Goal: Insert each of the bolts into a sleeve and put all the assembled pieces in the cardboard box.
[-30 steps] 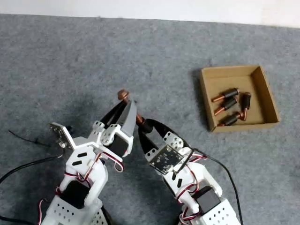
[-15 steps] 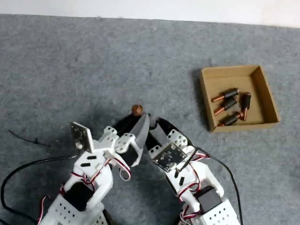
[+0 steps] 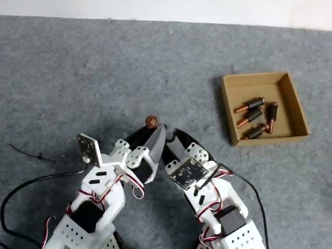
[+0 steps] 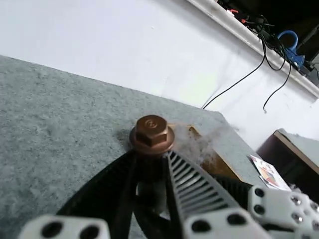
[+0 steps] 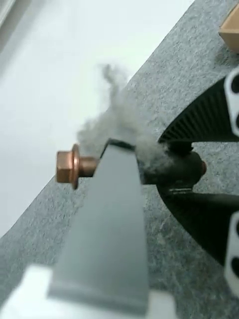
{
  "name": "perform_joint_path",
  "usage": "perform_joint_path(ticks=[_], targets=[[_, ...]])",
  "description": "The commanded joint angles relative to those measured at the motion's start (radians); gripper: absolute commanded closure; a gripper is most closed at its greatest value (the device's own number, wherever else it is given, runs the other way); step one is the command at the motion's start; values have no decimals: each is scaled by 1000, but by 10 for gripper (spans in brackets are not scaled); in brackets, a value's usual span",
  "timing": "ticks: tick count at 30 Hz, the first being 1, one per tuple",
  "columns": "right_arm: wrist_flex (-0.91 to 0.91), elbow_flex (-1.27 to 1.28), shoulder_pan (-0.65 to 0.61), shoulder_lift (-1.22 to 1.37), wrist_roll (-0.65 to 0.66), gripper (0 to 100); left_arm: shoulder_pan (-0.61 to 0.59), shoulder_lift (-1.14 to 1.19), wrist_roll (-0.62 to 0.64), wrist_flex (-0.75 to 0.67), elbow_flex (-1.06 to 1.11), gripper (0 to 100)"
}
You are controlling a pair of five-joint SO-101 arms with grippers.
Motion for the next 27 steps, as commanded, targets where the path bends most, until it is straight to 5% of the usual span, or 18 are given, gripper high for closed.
perform_joint_path(ticks=[1, 6, 12, 18, 22, 27], targets=[[-7, 107, 33, -19, -2, 995, -21, -12, 20, -23, 19, 885], [2, 107, 33, -19, -2, 995, -19, -8, 21, -12, 19, 729], [2, 104, 38, -19, -2, 995, -36, -15, 41, -3, 19, 724], [4, 104, 143, -19, -2, 995, -309, -15, 290, -2, -36, 726], [5, 104, 203, -19, -12, 995, -348, -10, 272, -2, -28, 793], [19, 104, 289, -19, -123, 995, -348, -10, 87, -2, 19, 960]])
